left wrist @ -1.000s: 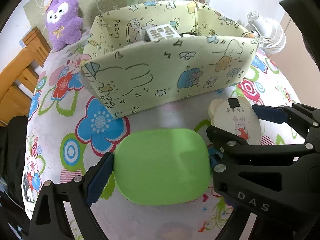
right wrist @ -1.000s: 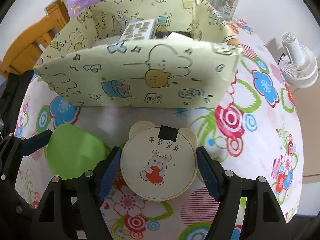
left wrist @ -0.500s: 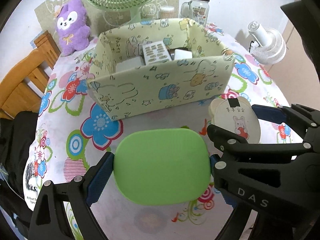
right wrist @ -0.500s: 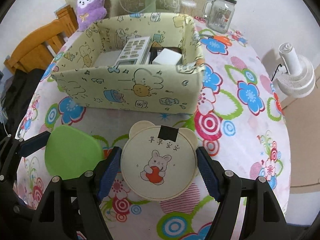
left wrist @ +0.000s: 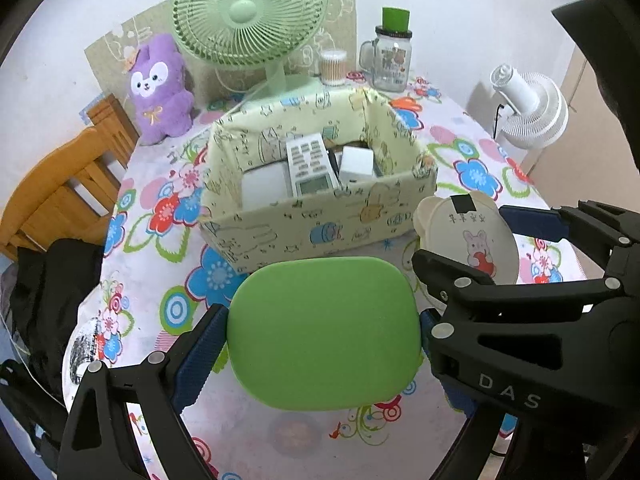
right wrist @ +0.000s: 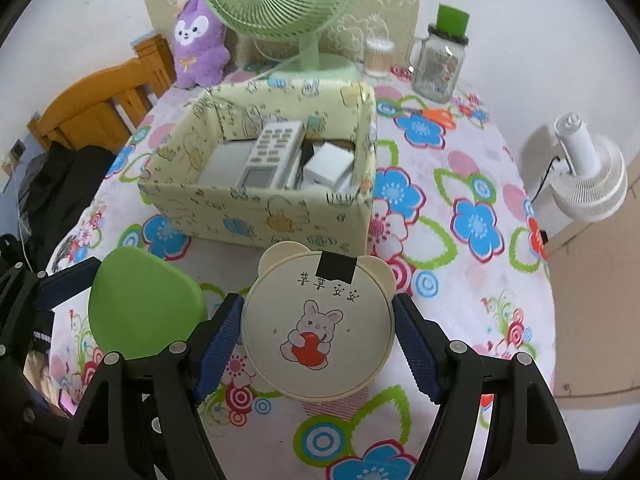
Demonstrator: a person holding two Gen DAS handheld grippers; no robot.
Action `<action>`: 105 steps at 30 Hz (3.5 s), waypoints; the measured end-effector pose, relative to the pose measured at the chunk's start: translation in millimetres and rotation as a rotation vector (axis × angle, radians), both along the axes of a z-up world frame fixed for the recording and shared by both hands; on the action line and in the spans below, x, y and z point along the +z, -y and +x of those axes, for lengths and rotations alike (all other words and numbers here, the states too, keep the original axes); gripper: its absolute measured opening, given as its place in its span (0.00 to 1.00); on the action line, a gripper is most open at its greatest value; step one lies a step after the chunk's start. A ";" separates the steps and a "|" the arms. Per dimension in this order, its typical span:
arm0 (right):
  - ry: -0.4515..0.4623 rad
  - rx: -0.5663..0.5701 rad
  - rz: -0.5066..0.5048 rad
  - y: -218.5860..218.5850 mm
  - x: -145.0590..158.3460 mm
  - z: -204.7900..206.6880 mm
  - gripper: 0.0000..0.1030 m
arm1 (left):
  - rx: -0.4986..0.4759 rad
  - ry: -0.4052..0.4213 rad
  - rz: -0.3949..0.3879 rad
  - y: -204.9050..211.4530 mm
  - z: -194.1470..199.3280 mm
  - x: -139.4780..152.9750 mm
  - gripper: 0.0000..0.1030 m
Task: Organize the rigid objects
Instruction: 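Carry the green pad and bear coaster over the box with both grippers, then lower the pad and coaster into the box and open both grippers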
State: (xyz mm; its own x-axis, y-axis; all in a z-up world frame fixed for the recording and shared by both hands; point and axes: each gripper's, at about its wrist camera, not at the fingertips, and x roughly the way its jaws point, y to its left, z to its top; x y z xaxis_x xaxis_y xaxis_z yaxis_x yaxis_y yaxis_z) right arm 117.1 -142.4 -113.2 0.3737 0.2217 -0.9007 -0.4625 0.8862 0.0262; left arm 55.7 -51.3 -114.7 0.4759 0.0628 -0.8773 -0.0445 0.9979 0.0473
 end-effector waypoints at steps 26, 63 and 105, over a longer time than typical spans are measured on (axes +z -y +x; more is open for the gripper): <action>0.021 0.031 0.046 -21.5 40.4 54.4 0.74 | 0.004 0.043 0.042 -22.8 52.4 34.9 0.92; -0.109 0.046 0.015 -70.1 -28.0 143.9 0.75 | -0.017 -0.068 0.011 -56.5 138.6 -22.0 0.92; -0.118 -0.099 -0.014 -26.1 -22.3 140.2 0.83 | -0.089 -0.139 -0.070 -44.9 163.0 -48.7 0.92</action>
State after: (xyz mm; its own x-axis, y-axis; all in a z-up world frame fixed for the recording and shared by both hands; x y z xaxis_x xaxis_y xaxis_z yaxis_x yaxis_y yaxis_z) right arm 257.3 -116.3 -135.5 0.2849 0.1758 -0.9423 -0.3670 0.9281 0.0622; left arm 218.7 -6.4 -163.4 0.3509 -0.0378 -0.9356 0.0464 0.9987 -0.0230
